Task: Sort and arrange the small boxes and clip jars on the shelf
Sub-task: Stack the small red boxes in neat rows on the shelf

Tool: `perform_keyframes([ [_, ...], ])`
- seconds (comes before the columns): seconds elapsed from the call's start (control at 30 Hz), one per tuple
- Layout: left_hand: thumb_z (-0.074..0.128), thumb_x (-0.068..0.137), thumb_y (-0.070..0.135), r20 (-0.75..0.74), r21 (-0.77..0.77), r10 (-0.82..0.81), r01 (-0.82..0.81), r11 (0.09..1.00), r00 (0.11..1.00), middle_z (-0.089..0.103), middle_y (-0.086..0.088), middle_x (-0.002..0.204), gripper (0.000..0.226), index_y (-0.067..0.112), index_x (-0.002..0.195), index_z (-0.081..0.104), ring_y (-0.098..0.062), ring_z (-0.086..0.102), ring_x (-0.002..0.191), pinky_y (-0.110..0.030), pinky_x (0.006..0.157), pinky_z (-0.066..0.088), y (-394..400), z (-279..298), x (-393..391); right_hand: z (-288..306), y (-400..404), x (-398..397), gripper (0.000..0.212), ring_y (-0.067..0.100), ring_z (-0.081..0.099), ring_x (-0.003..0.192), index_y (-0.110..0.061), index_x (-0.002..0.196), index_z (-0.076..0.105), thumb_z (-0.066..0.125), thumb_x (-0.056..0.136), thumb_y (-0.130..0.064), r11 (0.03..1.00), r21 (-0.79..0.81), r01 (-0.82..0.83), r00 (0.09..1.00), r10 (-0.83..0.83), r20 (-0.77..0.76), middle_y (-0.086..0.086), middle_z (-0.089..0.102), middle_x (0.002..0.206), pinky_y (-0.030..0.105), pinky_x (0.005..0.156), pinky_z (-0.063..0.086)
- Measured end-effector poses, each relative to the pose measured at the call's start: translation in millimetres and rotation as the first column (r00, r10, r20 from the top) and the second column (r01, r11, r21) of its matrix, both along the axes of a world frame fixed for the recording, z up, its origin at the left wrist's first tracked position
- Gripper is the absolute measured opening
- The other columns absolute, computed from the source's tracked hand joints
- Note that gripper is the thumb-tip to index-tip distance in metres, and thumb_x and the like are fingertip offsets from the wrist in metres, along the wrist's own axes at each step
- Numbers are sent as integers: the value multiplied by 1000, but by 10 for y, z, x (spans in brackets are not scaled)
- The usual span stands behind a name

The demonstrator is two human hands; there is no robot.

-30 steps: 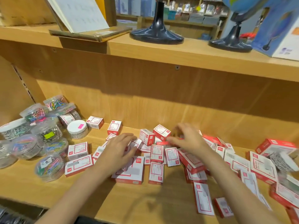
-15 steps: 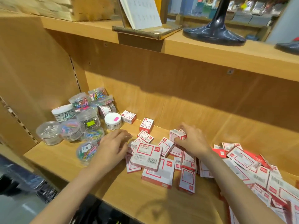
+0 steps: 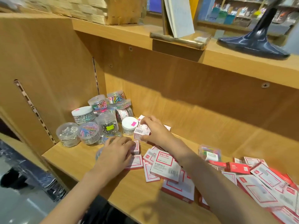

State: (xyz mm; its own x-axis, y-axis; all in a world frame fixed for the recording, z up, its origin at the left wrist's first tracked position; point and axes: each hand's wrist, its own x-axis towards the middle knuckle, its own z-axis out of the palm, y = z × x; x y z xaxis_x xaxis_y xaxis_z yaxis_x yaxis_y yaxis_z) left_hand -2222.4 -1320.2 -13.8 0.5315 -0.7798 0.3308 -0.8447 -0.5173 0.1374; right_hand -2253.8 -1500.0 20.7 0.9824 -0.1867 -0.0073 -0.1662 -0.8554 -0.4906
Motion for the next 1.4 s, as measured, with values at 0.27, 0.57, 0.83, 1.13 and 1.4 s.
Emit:
perform_keyframes([
  [0.27, 79, 64, 16, -20, -46, -21, 20, 999, 1000, 67, 6, 90, 26, 22, 88, 71, -16, 64, 81, -38, 78, 50, 18, -29, 49, 6, -374, -358, 16, 19, 54, 99, -14, 97, 61, 47, 92, -9, 946, 11, 324, 944, -323, -68, 0, 51, 109, 29, 80, 45],
  [0.57, 50, 75, 27, -16, -37, -15, 14, 999, 1000, 64, 3, 110, 31, 25, 101, 67, -18, 58, 98, -36, 90, 41, 64, -90, 47, 180, -284, -511, 18, 21, 63, 93, -22, 106, 62, 53, 92, -15, 913, 292, 284, 959, -273, -79, 1, 65, 109, 35, 82, 50],
  [0.83, 39, 84, 31, -15, -228, -66, 61, 972, 998, 62, 2, 108, 35, 18, 102, 66, -14, 45, 102, -30, 92, 25, 228, -94, -89, 389, -111, -896, 65, 12, 47, 113, -27, 129, 43, 72, 74, -46, 999, 0, -40, 906, 36, -421, -7, 49, 124, 25, 90, 39],
  [1.13, 43, 82, 40, -8, -116, -124, 122, 986, 992, 63, 9, 100, 35, 23, 103, 65, -14, 48, 100, -34, 96, 25, 107, -124, -287, 209, 5, -1341, 86, 20, 30, 123, -24, 140, 20, 64, 71, -52, 950, -309, 51, 985, -99, -142, -1, 41, 133, 31, 105, 19],
  [1.4, 17, 64, 73, -219, 119, -192, 221, 968, 957, 34, 0, 147, 90, 25, 137, 38, -23, 31, 132, -37, 107, 23, -262, 6, -535, 429, -666, -1929, 75, 28, 42, 113, -20, 128, 34, 69, 67, -44, 886, -247, 394, 909, -415, -40, 5, 49, 126, 34, 89, 36],
])
